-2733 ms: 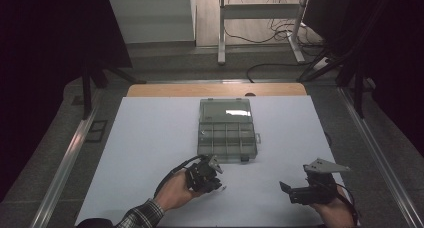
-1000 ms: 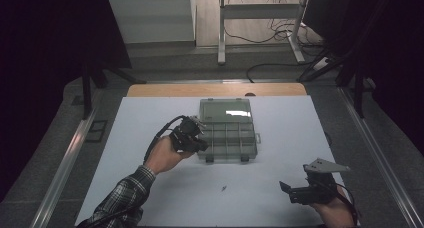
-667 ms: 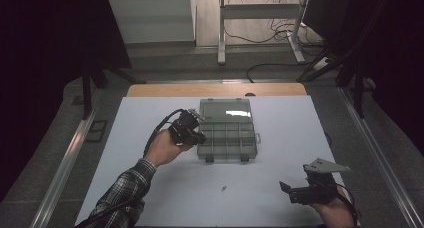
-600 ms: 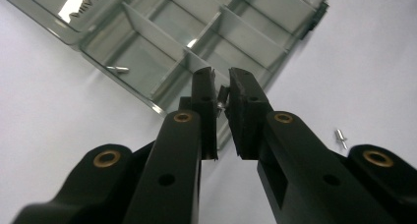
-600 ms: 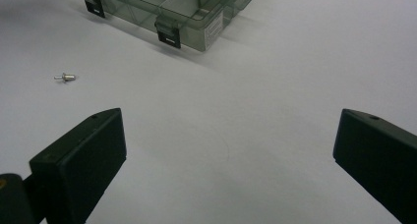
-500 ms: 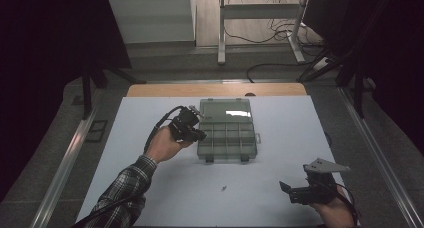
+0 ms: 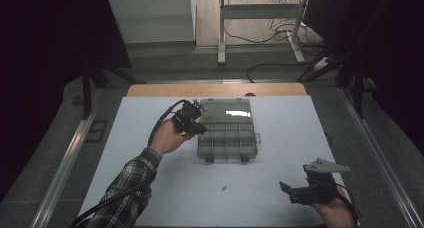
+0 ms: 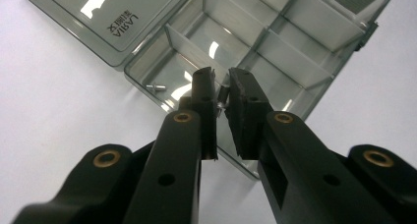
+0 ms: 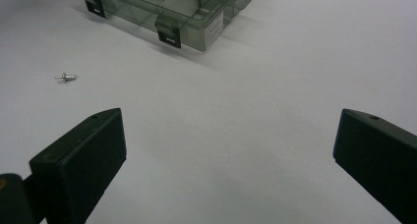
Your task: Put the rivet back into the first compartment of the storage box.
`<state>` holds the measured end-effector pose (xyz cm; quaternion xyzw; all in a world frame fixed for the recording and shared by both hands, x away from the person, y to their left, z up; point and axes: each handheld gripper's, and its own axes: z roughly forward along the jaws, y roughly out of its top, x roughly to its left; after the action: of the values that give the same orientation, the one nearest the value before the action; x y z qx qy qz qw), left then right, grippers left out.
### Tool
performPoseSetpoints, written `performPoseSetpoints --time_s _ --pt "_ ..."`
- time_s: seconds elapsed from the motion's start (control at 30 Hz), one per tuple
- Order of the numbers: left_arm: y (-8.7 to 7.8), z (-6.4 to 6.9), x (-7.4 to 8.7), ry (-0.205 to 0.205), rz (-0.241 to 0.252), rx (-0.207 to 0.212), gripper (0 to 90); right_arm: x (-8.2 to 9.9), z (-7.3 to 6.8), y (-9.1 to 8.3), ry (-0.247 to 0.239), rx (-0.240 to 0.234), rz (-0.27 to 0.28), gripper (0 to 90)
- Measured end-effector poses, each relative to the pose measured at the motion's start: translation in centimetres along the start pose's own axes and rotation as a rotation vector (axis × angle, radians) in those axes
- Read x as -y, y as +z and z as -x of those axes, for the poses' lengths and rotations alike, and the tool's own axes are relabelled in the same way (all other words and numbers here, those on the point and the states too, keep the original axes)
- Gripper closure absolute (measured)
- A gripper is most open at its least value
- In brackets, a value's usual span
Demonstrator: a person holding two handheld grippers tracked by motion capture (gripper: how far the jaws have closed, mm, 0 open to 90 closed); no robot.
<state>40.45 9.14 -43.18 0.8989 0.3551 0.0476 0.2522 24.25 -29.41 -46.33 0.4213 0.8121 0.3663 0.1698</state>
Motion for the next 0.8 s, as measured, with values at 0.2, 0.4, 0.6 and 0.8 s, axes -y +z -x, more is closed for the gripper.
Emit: performPoseSetpoints --time_s 0.2,0.4,0.6,0.8 --pt "0.8 -0.4 -0.4 -0.009 -0.007 -0.006 82.0 0.0 0.0 0.0 -0.001 0.0 -0.001 0.0" --pt "1.8 -1.0 -0.3 -0.025 -0.015 -0.016 82.0 0.0 0.0 0.0 -0.001 0.0 -0.002 0.0" --pt "2.7 -1.3 -0.3 -0.032 -0.019 -0.012 81.9 0.0 0.0 0.0 -0.003 -0.001 -0.003 0.0" --pt "3.3 -1.6 -0.4 -0.032 -0.03 -0.013 81.8 0.0 0.0 0.0 -0.002 -0.001 -0.003 0.0"
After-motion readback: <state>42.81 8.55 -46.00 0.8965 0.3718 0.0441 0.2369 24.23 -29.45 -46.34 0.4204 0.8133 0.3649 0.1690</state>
